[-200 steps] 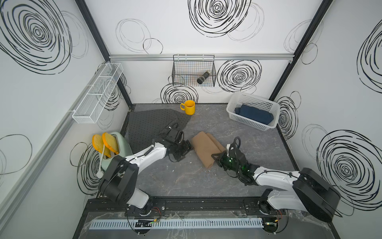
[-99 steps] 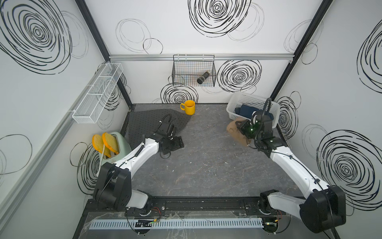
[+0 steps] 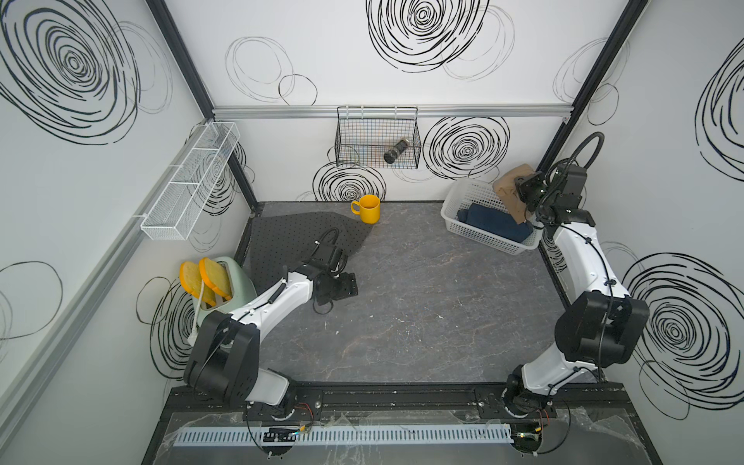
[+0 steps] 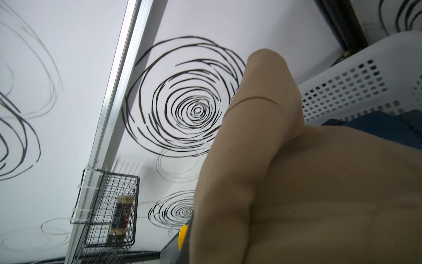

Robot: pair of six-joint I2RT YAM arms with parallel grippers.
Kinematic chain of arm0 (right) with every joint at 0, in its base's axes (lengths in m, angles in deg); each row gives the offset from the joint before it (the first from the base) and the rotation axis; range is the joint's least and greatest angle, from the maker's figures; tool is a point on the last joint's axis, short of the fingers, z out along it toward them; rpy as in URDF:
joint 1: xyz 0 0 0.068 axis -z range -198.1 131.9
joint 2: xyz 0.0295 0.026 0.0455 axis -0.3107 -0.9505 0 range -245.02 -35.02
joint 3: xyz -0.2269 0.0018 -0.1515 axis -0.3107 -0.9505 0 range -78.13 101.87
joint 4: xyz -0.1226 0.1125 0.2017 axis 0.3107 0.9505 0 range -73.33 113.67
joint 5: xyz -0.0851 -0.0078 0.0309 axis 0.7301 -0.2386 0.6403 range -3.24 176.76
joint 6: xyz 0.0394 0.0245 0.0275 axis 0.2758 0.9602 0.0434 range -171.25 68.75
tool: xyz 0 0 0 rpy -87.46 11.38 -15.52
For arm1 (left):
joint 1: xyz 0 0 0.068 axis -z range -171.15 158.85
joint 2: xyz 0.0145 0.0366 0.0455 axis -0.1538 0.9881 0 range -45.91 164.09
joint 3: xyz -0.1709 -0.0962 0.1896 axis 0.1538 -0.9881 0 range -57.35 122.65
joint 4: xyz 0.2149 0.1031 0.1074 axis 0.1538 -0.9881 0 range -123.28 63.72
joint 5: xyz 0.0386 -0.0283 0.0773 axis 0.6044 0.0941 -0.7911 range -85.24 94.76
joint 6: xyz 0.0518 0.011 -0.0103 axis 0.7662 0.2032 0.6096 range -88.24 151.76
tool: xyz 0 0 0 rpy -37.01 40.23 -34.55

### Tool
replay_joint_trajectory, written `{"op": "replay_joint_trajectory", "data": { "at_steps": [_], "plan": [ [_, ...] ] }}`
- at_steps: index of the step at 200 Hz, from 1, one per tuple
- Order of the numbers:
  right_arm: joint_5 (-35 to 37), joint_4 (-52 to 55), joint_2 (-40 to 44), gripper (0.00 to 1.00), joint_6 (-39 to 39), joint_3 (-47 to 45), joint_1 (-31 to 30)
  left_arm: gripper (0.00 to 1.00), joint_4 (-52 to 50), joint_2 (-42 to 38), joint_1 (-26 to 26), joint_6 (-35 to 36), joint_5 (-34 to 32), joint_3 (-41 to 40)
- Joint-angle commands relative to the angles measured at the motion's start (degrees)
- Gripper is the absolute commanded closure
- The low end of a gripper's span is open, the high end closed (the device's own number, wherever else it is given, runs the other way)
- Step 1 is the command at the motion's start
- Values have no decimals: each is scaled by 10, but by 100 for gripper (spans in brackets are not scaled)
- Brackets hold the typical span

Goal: Roll up the skirts
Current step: Place the skirt in the basket.

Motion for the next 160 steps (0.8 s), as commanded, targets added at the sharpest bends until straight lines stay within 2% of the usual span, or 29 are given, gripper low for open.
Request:
{"op": "replay_joint_trajectory", "data": {
  "at_steps": [1,40,52,80,104,160],
  "plan": [
    [87,-3,6,100,-6,31,0,16,22,-2,-4,7,15,-8],
    [189,-53,4,100,49,-1,-3,17,29,7,-1,6,36,-15],
    [240,-57,-1,100,62,3,-10,17,31,9,2,6,38,-15],
    [343,1,-51,100,52,93,-29,17,34,12,13,8,41,-18],
    [382,-12,-86,100,41,127,-40,17,36,15,19,9,44,-19],
    [537,52,-215,100,80,219,-107,17,43,30,22,10,62,-23]
  ]
}}
